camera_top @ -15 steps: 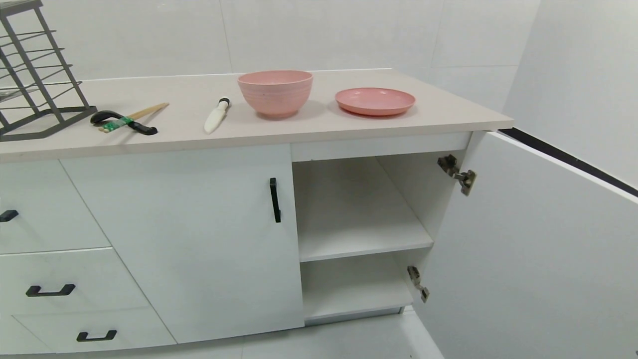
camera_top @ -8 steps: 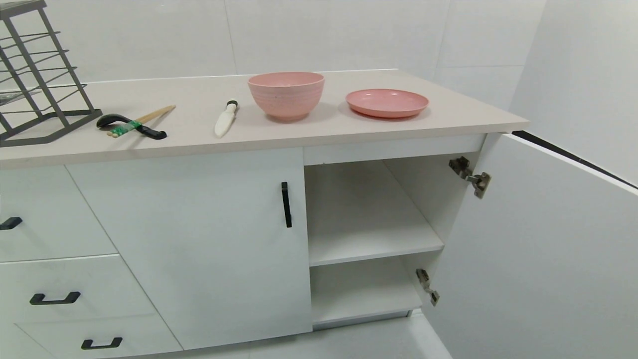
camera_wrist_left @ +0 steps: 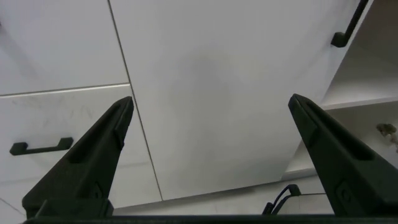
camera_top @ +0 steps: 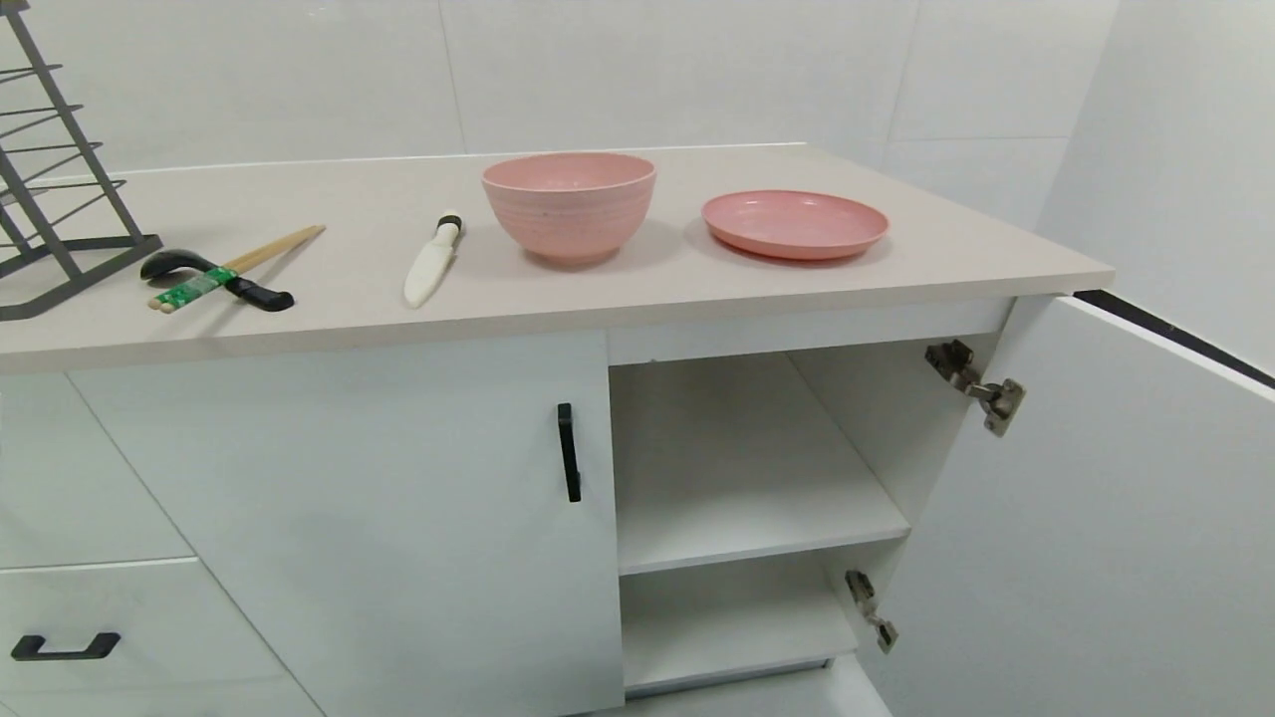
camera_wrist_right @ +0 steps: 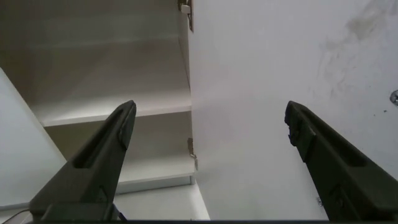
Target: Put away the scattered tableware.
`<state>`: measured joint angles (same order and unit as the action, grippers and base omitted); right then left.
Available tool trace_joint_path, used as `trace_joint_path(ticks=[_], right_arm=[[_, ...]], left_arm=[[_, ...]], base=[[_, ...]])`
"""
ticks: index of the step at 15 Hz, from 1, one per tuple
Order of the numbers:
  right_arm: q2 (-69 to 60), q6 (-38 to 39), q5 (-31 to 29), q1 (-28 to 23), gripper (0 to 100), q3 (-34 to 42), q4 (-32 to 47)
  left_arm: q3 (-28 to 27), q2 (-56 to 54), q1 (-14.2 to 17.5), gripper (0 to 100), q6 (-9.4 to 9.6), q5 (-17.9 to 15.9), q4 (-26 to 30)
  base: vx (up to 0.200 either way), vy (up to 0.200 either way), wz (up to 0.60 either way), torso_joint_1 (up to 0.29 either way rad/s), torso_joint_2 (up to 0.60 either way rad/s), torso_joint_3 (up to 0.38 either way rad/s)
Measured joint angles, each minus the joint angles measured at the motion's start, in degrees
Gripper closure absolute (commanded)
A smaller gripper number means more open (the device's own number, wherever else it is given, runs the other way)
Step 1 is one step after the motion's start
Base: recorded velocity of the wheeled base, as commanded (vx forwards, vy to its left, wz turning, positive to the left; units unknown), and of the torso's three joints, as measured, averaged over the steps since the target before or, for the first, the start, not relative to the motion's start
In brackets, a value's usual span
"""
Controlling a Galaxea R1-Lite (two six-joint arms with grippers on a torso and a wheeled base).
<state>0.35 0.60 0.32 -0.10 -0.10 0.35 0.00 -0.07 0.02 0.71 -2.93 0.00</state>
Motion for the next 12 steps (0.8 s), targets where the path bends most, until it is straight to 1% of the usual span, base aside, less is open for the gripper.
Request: trace_joint_path(ticks=[1, 9, 12], right_arm=[[0.00, 0.02, 0.01, 0.00, 0, 0.00, -0.06], [0.00, 0.00, 0.01, -0.01, 0, 0.00, -0.09], [0.00, 0.00, 0.01, -0.01, 0, -0.01, -0.13]], left_arm=[[0.00, 0.00, -0.02, 0, 0.00, -0.05, -0.02], [0.00, 0.00, 0.00, 0, -0.02, 0.04, 0.02], [0.00, 0.00, -0.07, 0, -0.02, 0.06, 0.00]], base=[[0.200, 0.200, 0.00, -0.007, 0.00, 0.012], [0.000, 0.000, 0.00, 0.000, 0.00, 0.000], [0.000, 0.000, 0.00, 0.172, -0.11, -0.058]])
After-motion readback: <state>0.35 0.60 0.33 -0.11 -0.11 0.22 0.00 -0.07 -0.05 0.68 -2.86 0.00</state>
